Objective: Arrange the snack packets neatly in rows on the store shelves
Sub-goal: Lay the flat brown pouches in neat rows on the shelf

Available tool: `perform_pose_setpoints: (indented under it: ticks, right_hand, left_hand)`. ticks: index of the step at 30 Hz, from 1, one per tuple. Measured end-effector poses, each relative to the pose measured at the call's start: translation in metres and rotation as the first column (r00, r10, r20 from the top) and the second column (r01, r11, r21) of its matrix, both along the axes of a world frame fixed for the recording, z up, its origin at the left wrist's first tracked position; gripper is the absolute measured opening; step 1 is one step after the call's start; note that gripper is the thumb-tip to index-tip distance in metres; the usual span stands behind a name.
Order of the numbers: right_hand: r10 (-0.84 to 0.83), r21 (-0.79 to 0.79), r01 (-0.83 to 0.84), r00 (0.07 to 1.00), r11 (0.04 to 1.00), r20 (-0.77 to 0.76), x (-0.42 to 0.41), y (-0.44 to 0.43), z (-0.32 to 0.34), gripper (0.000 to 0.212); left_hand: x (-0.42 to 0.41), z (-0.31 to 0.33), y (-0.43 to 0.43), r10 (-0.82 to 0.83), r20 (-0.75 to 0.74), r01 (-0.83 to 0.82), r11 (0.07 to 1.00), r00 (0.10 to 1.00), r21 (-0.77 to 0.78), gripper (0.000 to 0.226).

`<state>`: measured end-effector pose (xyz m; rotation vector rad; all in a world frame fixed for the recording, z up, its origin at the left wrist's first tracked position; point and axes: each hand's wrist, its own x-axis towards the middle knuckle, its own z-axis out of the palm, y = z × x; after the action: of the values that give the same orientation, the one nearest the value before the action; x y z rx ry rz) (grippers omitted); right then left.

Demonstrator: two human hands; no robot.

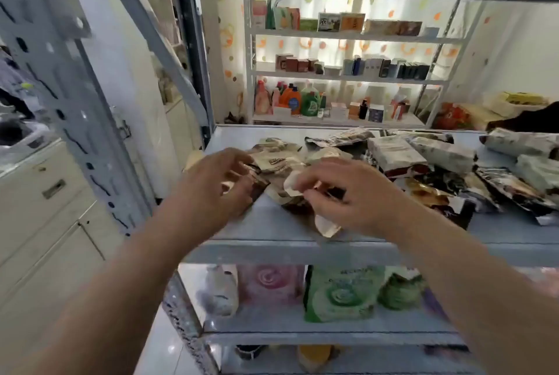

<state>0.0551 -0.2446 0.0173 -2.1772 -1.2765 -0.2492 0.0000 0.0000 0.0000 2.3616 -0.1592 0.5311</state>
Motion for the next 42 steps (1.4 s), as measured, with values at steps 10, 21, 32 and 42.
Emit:
perform_pose_setpoints:
  ticks: [10,21,32,42]
  right_hand:
    - [-0.085,-0.817,0.072,0.996,0.573,0.028,0.128,0.049,0.004,0.095]
    - [-0.047,-0.404,-0.097,0.942,0.91,-0.333,0.184,0.044,0.042,0.024]
    - [-0.291,-0.353,0.105,0.798,0.93,-0.528,0.31,0.091,0.021,0.023]
    - [-0.183,-0.268,0.202,0.978,0.942,0.096,0.282,0.098,0.04,0.027]
  left_hand:
    - [0.203,-0.014,0.021,0.347,-0.499,-0.082,0.875,0.794,0.478,0.072]
    - [0.226,-0.04,0.066,0.191,-0.487,-0.355,0.895,0.852,-0.271,0.014]
    - [0.233,-0.057,0.078,0.568,-0.106,-0.575,0.817,0.816,-0.051,0.015]
    - [0.238,-0.068,0.076,0.534,-0.075,-0.538,0.84,0.842,-0.07,0.018]
